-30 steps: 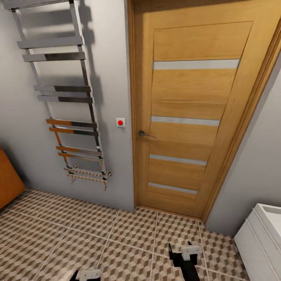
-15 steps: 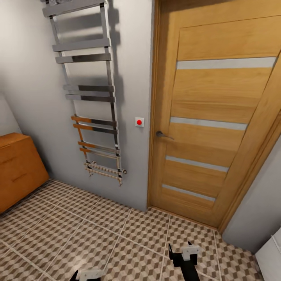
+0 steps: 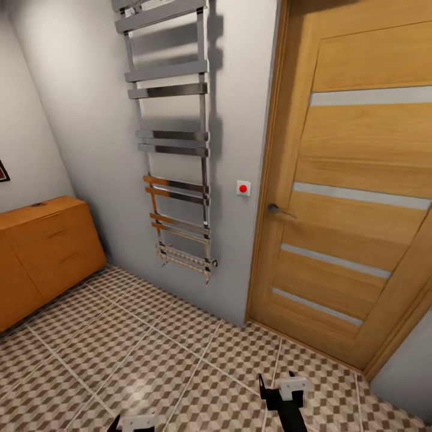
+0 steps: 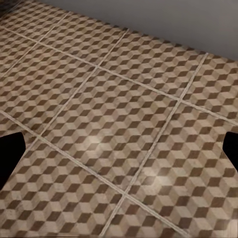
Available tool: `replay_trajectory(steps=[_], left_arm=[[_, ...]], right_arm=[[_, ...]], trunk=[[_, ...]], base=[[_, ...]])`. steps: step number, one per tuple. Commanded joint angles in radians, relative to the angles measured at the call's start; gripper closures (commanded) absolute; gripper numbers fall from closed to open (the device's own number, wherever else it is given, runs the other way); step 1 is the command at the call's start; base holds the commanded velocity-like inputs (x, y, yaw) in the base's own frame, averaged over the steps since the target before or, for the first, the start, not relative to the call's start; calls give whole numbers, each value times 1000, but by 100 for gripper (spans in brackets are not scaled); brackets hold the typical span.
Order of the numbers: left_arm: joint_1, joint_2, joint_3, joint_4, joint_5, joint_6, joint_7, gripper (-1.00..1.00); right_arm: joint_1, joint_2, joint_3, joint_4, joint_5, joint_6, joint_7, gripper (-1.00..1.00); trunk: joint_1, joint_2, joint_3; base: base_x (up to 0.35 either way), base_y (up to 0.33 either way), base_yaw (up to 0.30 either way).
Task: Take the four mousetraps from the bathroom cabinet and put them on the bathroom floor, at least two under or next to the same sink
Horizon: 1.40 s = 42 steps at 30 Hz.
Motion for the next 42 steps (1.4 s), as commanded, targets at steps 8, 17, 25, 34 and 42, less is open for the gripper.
replay_trajectory(steps=[8, 17, 25, 34, 42], left_arm=[[-2, -2, -9, 4, 10, -6, 0, -100], [-2, -1, -9, 4, 10, -6, 0, -100], [-2, -2, -9, 4, 10, -6, 0, -100], [-2, -2, -9, 4, 10, -6, 0, -100], [-2, -3, -9, 4, 10, -6, 0, -100]], right_arm=[[-1, 0, 5, 1, 7, -1, -10, -100], [-1, 0, 5, 1, 7, -1, -10, -100], [-1, 0, 5, 1, 7, -1, -10, -100], [-1, 0, 5, 1, 7, -1, -10, -100], [-1, 1, 5, 1, 7, -1, -10, -100]], trunk=[[1, -2, -2], [1, -2, -2], [1, -2, -2], [1, -2, -2], [1, -2, -2]], base=[[0, 0, 287], [0, 0, 287], [0, 0, 287], [0, 0, 287], [0, 0, 287]])
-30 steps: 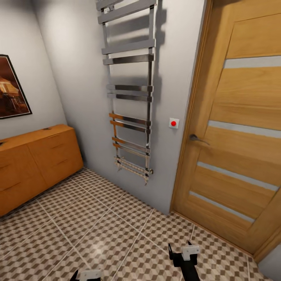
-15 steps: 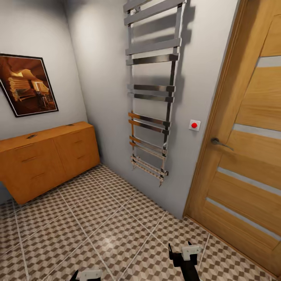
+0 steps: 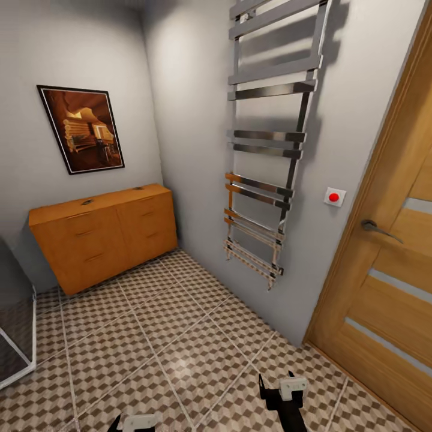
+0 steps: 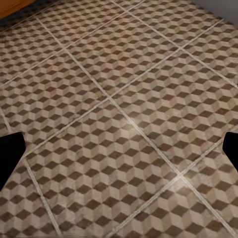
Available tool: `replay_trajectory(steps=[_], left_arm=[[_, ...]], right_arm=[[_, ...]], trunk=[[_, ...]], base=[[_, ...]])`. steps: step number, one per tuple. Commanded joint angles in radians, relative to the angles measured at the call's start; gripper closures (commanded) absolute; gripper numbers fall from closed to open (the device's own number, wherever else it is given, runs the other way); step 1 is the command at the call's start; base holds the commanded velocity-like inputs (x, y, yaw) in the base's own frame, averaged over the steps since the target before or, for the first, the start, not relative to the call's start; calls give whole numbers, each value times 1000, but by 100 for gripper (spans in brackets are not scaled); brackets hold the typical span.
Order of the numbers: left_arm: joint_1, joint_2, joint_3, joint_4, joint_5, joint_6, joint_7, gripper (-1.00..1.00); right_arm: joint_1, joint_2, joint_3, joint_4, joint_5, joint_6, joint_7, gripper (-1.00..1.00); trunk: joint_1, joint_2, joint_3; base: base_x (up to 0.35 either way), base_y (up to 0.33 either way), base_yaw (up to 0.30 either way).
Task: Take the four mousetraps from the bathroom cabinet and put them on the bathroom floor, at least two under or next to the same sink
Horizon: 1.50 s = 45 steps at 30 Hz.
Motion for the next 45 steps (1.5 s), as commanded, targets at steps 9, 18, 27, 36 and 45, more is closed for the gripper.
replay_trajectory(steps=[9, 18, 27, 36, 45], left_arm=[[-2, -2, -9, 4, 10, -6, 0, -100], [2, -2, -9, 4, 10, -6, 0, -100], [4, -2, -9, 4, 10, -6, 0, -100], [4, -2, -9, 4, 10, -6, 0, -100], [4, -2, -9, 4, 10, -6, 0, -100]], right_arm=[[-1, 0, 5, 1, 7, -1, -10, -100], [-1, 0, 5, 1, 7, -1, -10, -100], [-1, 0, 5, 1, 7, -1, -10, -100], [-1, 0, 5, 1, 7, -1, -8, -100], [-1, 0, 5, 1, 7, -1, -7, -100]], trunk=[[1, -2, -2], [1, -2, -2], [1, -2, -2], [1, -2, -2], [1, -2, -2]], base=[[0, 0, 287], [0, 0, 287], [0, 0, 287], [0, -2, 170], [124, -164, 14]])
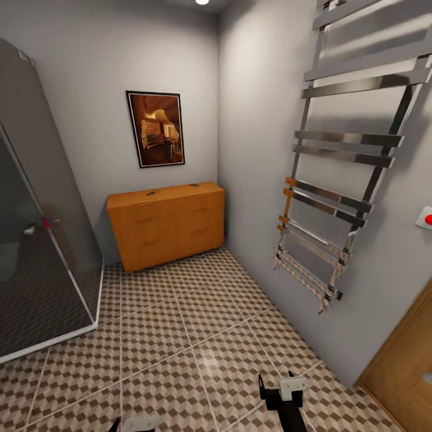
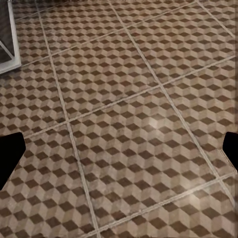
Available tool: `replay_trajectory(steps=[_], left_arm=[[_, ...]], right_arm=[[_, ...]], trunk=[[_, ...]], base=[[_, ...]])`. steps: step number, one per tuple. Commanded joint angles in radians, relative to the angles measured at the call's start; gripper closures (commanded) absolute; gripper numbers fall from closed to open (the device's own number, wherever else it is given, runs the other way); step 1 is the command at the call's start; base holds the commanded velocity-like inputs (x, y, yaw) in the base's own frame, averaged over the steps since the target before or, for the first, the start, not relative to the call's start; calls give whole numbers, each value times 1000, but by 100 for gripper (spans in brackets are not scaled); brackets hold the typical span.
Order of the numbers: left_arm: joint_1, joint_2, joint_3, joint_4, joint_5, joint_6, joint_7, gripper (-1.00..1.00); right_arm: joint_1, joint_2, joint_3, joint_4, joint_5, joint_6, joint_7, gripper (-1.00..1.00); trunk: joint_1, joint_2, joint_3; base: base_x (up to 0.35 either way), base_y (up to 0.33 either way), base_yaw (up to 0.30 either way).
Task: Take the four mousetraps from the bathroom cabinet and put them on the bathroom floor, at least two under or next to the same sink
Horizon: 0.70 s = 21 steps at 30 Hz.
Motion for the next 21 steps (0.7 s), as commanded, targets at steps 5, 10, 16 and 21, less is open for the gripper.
replay_trajectory(steps=[5, 10, 16, 21], left_arm=[[-2, -1, -9, 4, 10, -6, 1, -100], [-2, -1, -9, 4, 10, -6, 1, -100], [-2, -1, -9, 4, 10, -6, 1, -100], [-2, -1, -9, 4, 10, -6, 1, -100]], right_arm=[[-1, 0, 5, 1, 7, -1, -11, -100], [-1, 0, 5, 1, 7, -1, -12, -100], [-1, 1, 5, 1, 7, -1, -13, -100], [-1, 1, 5, 1, 7, -1, -13, -100]], trunk=[[1, -2, -2], [1, -2, -2], [1, -2, -2], [1, -2, -2]], base=[[223, -154, 23], [233, -45, 151], [236, -12, 236], [236, -2, 261]])
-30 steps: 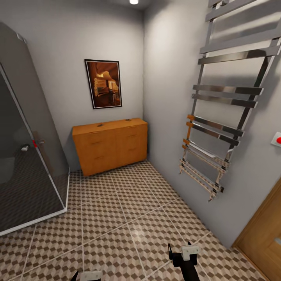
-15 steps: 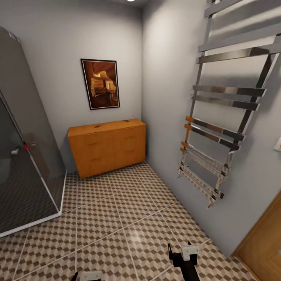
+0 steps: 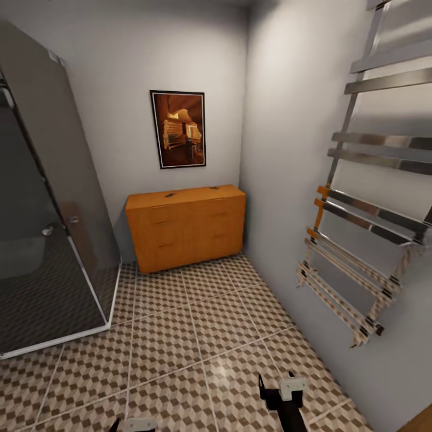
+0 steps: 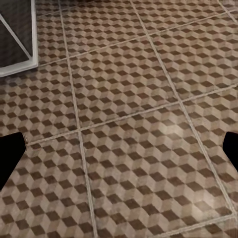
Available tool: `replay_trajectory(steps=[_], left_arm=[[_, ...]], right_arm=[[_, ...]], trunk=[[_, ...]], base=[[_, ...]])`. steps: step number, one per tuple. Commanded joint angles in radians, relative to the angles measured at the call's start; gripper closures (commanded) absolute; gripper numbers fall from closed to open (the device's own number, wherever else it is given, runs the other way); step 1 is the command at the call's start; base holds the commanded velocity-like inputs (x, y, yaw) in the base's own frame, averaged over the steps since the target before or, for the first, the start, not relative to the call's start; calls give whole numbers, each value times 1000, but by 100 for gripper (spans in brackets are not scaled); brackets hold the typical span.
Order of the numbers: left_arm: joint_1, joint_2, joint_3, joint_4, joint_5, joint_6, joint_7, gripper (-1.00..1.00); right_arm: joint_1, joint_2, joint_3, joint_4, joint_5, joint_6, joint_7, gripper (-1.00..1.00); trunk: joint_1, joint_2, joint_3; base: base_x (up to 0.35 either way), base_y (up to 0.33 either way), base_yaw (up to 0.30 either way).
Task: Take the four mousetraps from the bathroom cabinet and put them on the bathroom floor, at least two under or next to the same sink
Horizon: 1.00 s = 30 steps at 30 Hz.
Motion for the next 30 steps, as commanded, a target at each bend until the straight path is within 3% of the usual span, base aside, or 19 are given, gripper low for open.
replay_trajectory(steps=[1, 10, 30], left_arm=[[-2, -1, -9, 4, 10, -6, 0, -100], [-2, -1, -9, 4, 10, -6, 0, -100], [-2, -1, -9, 4, 10, -6, 0, -100]], right_arm=[[-1, 0, 5, 1, 7, -1, -10, -100], [-1, 0, 5, 1, 7, -1, -10, -100], [-1, 0, 5, 1, 7, -1, -10, -100]], trunk=[[1, -2, -2], [1, -2, -2], [1, -2, -2]], base=[[237, -1, 264], [237, 0, 228], [236, 0, 13]])
